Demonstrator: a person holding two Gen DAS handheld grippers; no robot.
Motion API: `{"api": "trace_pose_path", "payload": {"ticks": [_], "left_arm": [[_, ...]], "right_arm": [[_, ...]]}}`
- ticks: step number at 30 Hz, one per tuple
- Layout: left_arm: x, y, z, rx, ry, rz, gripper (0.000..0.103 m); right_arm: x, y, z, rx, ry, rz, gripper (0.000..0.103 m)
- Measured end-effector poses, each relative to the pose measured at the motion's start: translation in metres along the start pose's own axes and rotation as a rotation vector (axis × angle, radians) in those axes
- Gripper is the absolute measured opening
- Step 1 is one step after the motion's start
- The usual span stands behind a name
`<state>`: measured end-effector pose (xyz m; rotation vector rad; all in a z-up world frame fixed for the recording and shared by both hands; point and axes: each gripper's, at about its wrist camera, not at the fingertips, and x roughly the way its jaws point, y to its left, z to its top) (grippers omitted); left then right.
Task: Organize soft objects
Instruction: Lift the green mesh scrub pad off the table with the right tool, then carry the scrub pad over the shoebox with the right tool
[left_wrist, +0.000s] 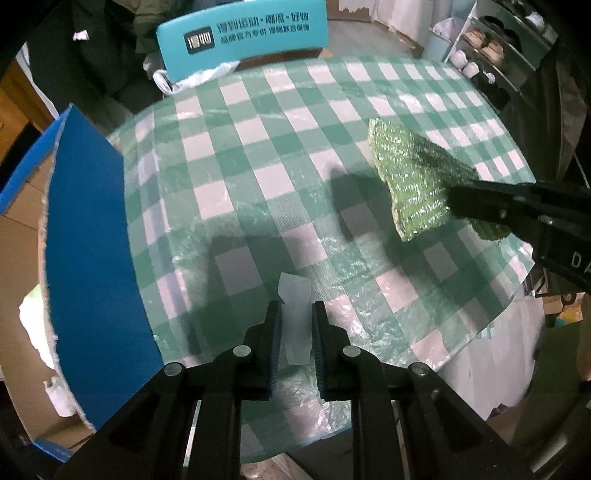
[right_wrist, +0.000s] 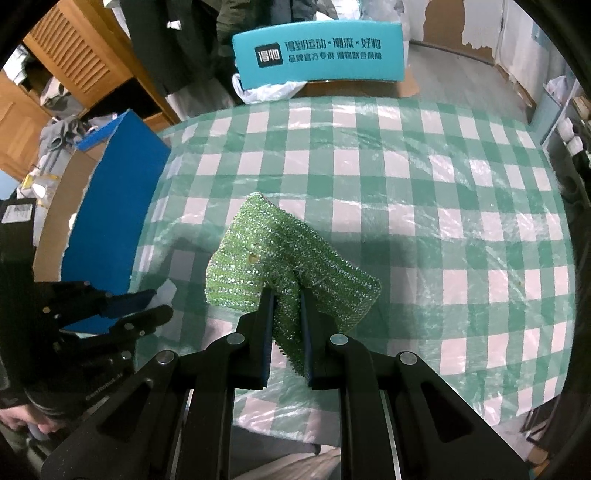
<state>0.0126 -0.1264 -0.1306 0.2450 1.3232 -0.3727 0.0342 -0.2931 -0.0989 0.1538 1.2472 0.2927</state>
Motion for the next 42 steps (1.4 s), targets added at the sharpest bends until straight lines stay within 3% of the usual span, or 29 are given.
{"api": "trace_pose_path", "payload": {"ticks": [26, 42], "left_arm": [[-0.064, 0.03, 0.009, -0.019, -0.16, 0.061, 0.016], [-0.092, 0.072, -0.005, -0.093, -0.217, 0.08, 0.016]], "right_arm": [[-0.034, 0.044, 0.017, -0.067, -0.074, 0.026, 0.012], [-0.037, 0.101, 0.035, -0.151, -0.097, 0.066, 0.012]]}}
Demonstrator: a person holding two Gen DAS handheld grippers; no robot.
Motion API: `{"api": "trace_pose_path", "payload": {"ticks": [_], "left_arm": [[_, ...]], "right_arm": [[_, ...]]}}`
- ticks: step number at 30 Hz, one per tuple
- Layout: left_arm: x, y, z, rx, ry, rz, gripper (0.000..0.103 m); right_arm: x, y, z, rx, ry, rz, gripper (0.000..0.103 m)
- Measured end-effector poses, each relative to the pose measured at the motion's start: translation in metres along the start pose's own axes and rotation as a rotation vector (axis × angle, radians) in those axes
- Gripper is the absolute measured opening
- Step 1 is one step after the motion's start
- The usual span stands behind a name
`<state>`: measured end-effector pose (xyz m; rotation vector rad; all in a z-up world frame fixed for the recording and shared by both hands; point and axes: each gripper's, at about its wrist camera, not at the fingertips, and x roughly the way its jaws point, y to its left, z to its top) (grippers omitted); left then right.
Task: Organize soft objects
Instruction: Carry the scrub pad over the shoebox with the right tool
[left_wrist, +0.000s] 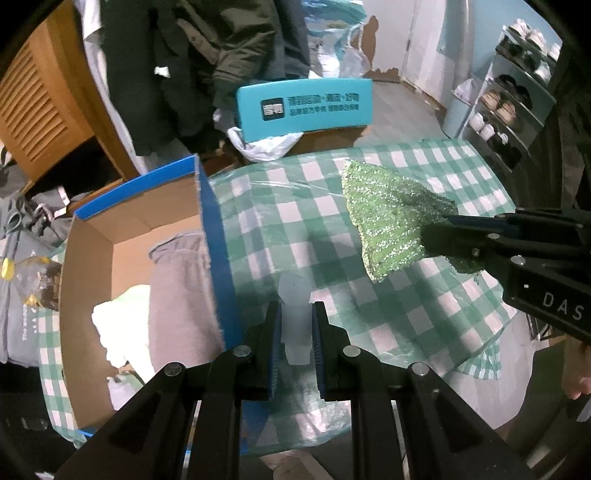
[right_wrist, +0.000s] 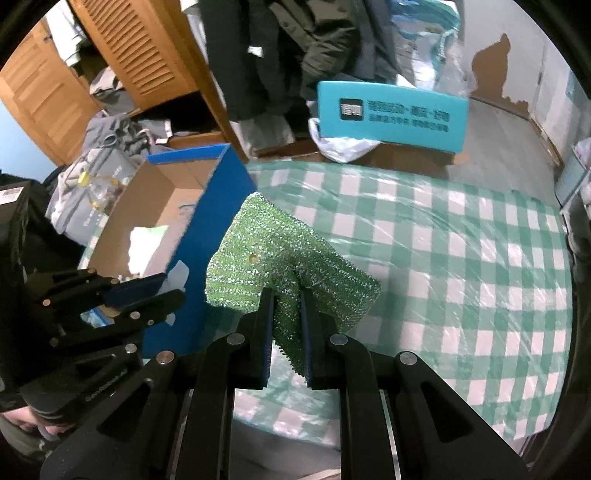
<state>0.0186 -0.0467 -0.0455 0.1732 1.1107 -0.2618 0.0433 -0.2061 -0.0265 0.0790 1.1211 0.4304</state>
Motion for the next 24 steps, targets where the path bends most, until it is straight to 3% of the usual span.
{"api": "trace_pose_path", "payload": {"ticks": [24], "left_arm": [[-0.016, 0.103, -0.031, -0.177, -0.026, 0.061, 0.016]], "right_arm": [[0.031, 0.109, 0.04, -0.157, 0.022, 0.065, 0.012]]}}
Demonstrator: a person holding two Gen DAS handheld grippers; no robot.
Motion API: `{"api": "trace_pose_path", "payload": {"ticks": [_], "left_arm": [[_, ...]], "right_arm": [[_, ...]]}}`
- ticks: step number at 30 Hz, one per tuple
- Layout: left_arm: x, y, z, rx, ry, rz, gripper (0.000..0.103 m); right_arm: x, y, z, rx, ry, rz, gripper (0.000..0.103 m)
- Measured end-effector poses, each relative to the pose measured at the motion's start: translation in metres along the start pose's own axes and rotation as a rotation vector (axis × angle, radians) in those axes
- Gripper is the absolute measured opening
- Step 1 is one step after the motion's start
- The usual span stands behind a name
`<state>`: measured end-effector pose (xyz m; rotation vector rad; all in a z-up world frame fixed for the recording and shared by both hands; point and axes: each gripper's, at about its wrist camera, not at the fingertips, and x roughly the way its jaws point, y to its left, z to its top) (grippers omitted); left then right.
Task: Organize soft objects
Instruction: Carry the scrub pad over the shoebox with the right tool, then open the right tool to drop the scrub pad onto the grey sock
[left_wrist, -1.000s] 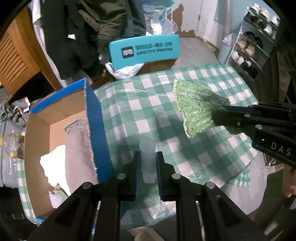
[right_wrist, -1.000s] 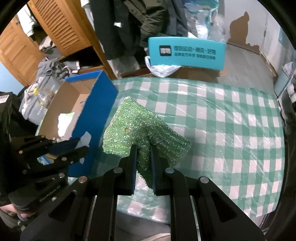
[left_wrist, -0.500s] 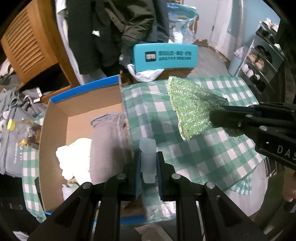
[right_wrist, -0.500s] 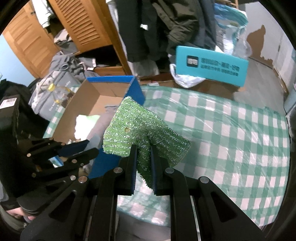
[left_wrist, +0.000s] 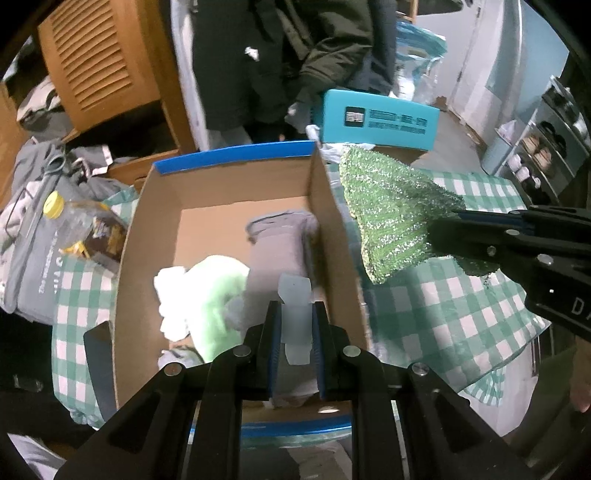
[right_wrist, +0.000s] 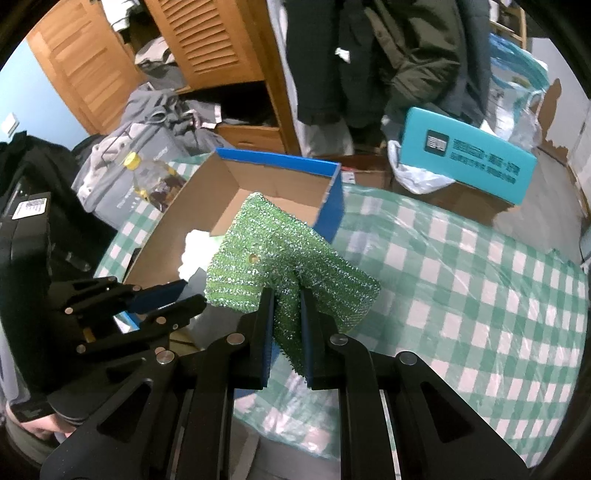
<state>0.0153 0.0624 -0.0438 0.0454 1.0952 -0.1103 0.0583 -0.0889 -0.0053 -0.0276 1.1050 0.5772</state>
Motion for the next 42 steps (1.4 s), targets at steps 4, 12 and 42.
{"api": "trace_pose_path", "payload": {"ticks": [4, 12, 42], "left_arm": [[0.002, 0.014, -0.003, -0.018, 0.003, 0.023, 0.016], [0.01, 0.04, -0.007, -0.063, 0.024, 0.041, 0.016], [-0.001, 0.054, -0.006, -0.105, 0.015, 0.066, 0.059]], "right_arm": [[0.011, 0.012, 0.006, -0.014, 0.016, 0.008, 0.012], [0.035, 0.033, 0.015, -0.037, 0.053, 0.023, 0.012], [0.034, 0.036, 0.021, -0.024, 0.018, 0.068, 0.051]]}}
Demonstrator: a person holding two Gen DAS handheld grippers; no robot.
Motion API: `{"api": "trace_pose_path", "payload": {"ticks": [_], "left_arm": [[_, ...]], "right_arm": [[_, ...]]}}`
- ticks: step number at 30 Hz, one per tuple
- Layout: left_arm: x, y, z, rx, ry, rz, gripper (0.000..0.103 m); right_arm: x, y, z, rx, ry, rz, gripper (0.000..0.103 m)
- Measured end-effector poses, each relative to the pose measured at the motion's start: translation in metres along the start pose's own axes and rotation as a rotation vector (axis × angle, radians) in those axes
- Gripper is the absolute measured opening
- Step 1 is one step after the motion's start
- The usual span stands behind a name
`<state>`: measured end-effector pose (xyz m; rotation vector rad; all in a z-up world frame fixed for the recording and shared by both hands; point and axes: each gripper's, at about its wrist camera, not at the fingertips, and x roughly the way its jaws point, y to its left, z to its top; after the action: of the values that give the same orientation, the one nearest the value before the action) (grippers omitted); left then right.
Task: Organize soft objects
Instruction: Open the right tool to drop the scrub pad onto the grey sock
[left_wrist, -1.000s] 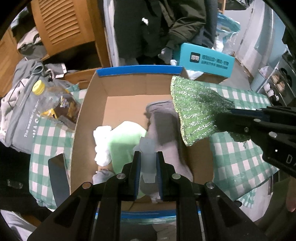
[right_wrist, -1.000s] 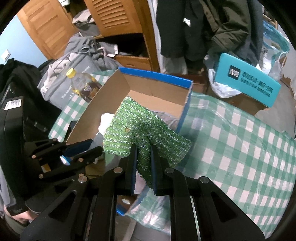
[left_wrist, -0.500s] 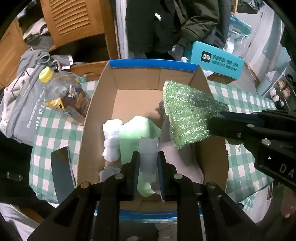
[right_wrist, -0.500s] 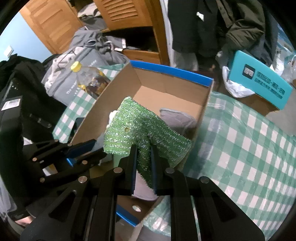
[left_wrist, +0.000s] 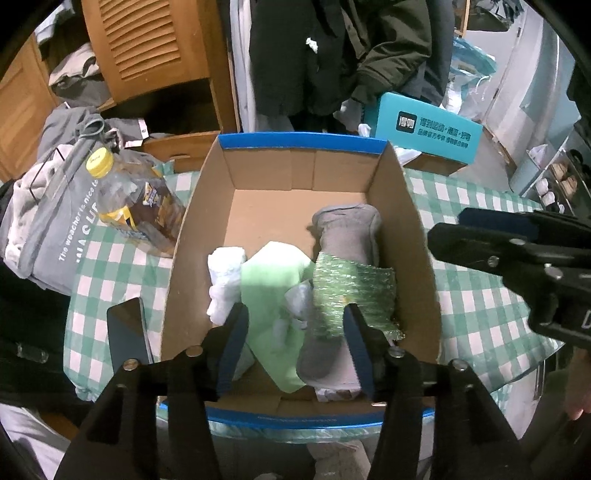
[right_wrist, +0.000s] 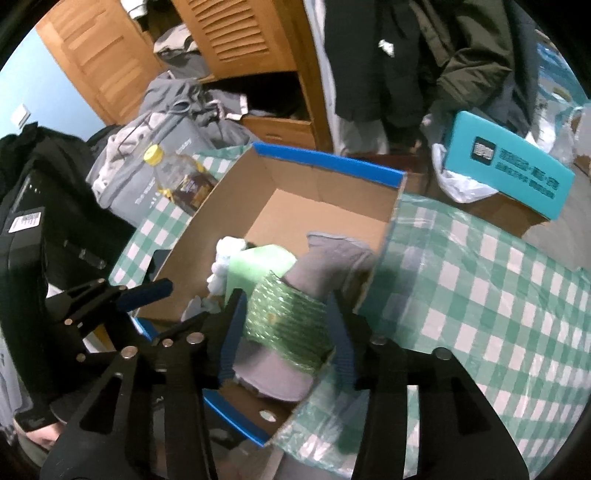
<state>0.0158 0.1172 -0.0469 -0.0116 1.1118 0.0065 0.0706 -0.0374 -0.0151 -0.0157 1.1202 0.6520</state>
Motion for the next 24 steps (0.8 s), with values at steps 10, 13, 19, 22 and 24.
{"api": "trace_pose_path", "payload": {"ticks": [10, 13, 19, 22, 24], "left_arm": [[-0.028, -0.014, 0.003, 0.021, -0.063, 0.001, 0.081], [-0.035, -0.02, 0.003, 0.025, -0.078, 0.007, 0.084], [-0.044, -0.033, 0.003, 0.049, -0.097, 0.028, 0.094], [-0.047, -0.041, 0.002, 0.068, -0.11, 0.036, 0.1], [-0.049, -0.047, 0.001, 0.084, -0.117, 0.039, 0.101]], "right_arm": [[-0.039, -0.01, -0.01, -0.002, -0.067, -0.072, 0.065], [-0.049, -0.013, -0.014, -0.004, -0.082, -0.085, 0.066], [-0.066, -0.023, -0.025, -0.002, -0.103, -0.113, 0.067], [-0.072, -0.03, -0.03, 0.006, -0.107, -0.12, 0.067], [-0.077, -0.034, -0.033, 0.007, -0.111, -0.128, 0.067]]}}
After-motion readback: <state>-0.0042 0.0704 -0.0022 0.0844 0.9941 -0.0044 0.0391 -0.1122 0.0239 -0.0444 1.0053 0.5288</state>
